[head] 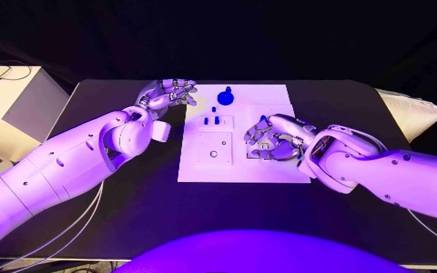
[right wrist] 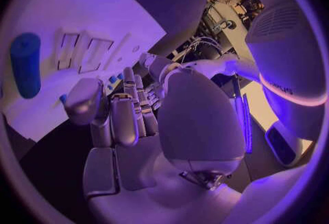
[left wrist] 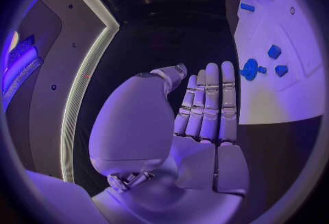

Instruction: Assemble the parts on the task board

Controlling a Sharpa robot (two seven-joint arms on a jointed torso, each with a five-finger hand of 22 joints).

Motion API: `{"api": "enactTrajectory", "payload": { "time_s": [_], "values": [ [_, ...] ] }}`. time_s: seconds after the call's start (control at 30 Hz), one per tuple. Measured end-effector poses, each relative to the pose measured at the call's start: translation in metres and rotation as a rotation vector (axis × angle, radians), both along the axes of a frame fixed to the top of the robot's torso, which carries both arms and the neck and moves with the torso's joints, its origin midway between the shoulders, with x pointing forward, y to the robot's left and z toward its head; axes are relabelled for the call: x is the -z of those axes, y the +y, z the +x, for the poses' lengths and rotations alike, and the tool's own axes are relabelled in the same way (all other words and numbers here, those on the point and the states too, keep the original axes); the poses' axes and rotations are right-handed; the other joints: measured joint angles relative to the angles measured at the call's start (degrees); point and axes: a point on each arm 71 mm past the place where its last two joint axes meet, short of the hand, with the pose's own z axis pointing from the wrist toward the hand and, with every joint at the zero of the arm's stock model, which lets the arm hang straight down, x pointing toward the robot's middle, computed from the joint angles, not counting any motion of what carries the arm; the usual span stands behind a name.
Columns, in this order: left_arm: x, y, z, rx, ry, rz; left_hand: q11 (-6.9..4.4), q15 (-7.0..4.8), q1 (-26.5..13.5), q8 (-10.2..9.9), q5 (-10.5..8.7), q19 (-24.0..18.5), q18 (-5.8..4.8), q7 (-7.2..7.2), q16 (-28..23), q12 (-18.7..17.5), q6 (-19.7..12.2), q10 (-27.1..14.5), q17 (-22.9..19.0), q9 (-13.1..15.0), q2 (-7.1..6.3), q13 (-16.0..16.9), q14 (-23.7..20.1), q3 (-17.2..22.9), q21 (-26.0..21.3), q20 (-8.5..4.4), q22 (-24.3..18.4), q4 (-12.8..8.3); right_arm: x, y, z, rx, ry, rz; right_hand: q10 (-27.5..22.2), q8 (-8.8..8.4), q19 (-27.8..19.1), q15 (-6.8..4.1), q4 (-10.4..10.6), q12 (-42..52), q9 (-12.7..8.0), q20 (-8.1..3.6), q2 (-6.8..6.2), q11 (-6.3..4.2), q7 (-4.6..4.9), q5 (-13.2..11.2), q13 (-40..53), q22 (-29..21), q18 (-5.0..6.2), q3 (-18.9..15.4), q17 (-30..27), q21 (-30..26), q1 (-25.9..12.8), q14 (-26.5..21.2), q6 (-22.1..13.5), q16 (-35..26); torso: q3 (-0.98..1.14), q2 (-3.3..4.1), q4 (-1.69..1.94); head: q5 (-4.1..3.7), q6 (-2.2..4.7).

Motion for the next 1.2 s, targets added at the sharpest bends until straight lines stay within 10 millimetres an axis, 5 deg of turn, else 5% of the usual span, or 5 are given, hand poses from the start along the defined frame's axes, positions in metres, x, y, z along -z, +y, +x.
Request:
{"api": "enactTrajectory", "payload": {
  "time_s": [0.17, 0.37, 0.63, 0.83, 1.2],
  "values": [
    [0.003, 0.005, 0.002, -0.013, 0.002, 0.007, 0.79, 1.11, 0.5, 0.0, 0.00, -1.7, -0.01, 0.09, -4.6, -2.5, -0.1, -1.4, -1.0, -0.3, -0.07, -0.3, -2.6, -0.1, -3.6, 1.27, -2.1, 0.2, -0.019, -0.025, 0.038, 0.123, -0.002, 0.088, -0.9, -0.49, 0.1, 0.15, 0.4, 0.0, -0.3, 0.24, 0.29, 0.27, 0.40, 0.8, -0.4, -0.1, 0.00, 0.4, -0.1, 0.0, 0.3, 0.0, -0.4, 0.0, -0.04, 0.07, 0.02, -0.25, 0.00],
    [0.006, 0.012, 0.004, -0.032, 0.001, 0.014, 1.41, 2.49, 0.8, -0.2, 0.00, -3.0, -0.01, 0.18, -19.4, -9.9, -1.6, -0.3, -3.9, -0.8, -0.37, -0.4, -3.2, 0.3, -14.1, 3.49, -9.0, 1.2, -0.037, -0.054, 0.076, 0.258, -0.022, 0.180, -2.4, -0.96, 0.1, 0.57, 0.7, 0.0, -0.8, 0.65, 0.29, 0.67, 0.98, 1.3, -0.8, -0.1, 0.00, 0.7, -0.2, -0.2, 0.3, 0.0, -1.0, 0.0, -0.11, 0.14, 0.03, -0.86, 0.00],
    [0.008, 0.021, 0.007, -0.057, -0.006, 0.023, 2.52, 4.18, 1.3, -1.7, 0.00, -3.5, 0.00, -0.23, -30.0, -16.0, -3.1, 1.0, -5.1, -2.7, -0.37, -0.4, -4.4, -0.4, -23.5, 5.55, -15.5, 1.9, -0.045, -0.087, 0.102, 0.396, -0.049, 0.252, -3.9, -1.45, -1.4, 0.97, 0.9, 0.0, -1.6, 1.28, 0.81, 1.19, 1.53, 1.8, -0.9, -4.6, 0.00, 0.9, -4.2, -4.7, 0.8, 0.0, -1.6, -1.8, -0.15, 0.24, 0.03, -1.57, 0.00],
    [0.010, 0.027, 0.009, -0.081, -0.004, 0.029, 2.40, 3.34, 1.6, -2.1, 0.00, 0.0, -0.01, 0.79, -28.9, -16.3, -3.4, 1.9, -3.7, -3.7, -0.09, -0.3, 1.5, -0.9, -24.4, 5.15, -16.6, 2.4, -0.046, -0.107, 0.112, 0.481, -0.055, 0.309, -3.1, -1.45, -7.7, 1.24, 0.5, 0.0, -2.2, 1.35, 0.74, 1.13, 1.81, 1.8, -0.8, -17.7, 3.03, 2.3, -16.3, -17.9, 1.7, -4.3, -0.9, -9.7, -0.11, 0.27, -0.05, -2.04, 0.00],
    [0.012, 0.034, 0.011, -0.124, 0.004, 0.038, 1.69, 2.20, 1.9, 1.1, 0.00, 3.5, -0.02, 0.92, -25.8, -14.0, -2.3, 3.4, -1.5, -3.6, 0.24, -0.1, 4.0, -0.9, -24.1, 3.48, -16.6, 2.4, -0.045, -0.136, 0.122, 0.627, -0.015, 0.439, -0.5, -0.88, -10.0, 0.65, -0.2, 1.5, -2.5, 0.63, 1.20, 0.46, 1.41, 1.8, -0.7, -22.7, 3.15, 3.2, -24.5, -23.4, 2.2, -7.5, 0.0, -15.9, -0.10, 0.18, -0.08, -2.59, 0.32]
  ]
}}
